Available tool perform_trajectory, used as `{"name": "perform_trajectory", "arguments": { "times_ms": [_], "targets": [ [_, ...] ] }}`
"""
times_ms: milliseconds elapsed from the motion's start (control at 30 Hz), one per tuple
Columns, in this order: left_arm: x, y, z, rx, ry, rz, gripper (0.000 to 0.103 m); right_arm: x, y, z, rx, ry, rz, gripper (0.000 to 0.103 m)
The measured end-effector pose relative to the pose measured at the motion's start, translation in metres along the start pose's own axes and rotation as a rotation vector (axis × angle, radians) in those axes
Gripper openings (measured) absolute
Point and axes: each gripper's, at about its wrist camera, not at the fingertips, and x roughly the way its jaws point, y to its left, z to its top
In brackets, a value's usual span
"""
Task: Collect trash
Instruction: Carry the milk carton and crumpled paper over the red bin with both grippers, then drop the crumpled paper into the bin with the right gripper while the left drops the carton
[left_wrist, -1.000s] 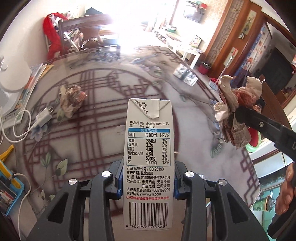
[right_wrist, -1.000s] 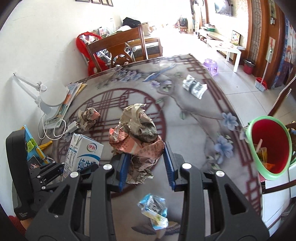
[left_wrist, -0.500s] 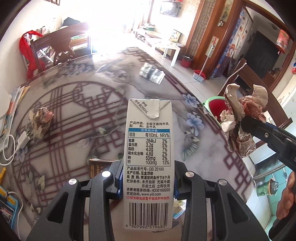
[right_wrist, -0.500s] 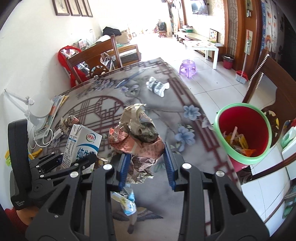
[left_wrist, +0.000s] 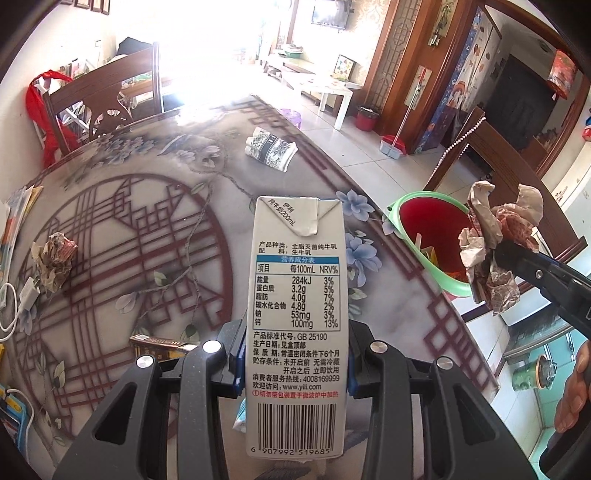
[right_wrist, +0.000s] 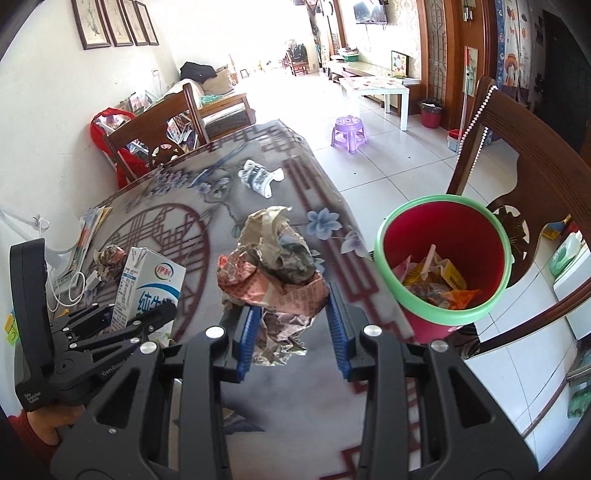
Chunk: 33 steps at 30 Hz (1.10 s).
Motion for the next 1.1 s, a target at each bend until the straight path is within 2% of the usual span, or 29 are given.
{"name": "perform_trajectory", "arguments": {
  "times_ms": [267, 500, 800, 1100],
  "targets": [
    [0.013, -0.016, 0.014, -0.02, 0.004, 0.024, 0.035, 0.005, -0.033, 0.018, -0.005, -0.001, -0.009, 0.034],
    [0.021, -0.045, 0.036, 0.001, -0.021, 0.028, 0.035, 0.009, -0.069, 0.035, 0.014, -0.017, -0.024, 0.034],
    [0.036, -0.074, 0.049, 0.021, -0.011, 0.034, 0.035, 0.027, -0.13, 0.051, 0.06, -0.004, -0.098, 0.034],
    [0.045, -0.105, 0.079, 0.09, -0.048, 0.033, 0.035, 0.045, -0.172, 0.067, 0.086, 0.008, -0.159, 0.034]
  ]
}}
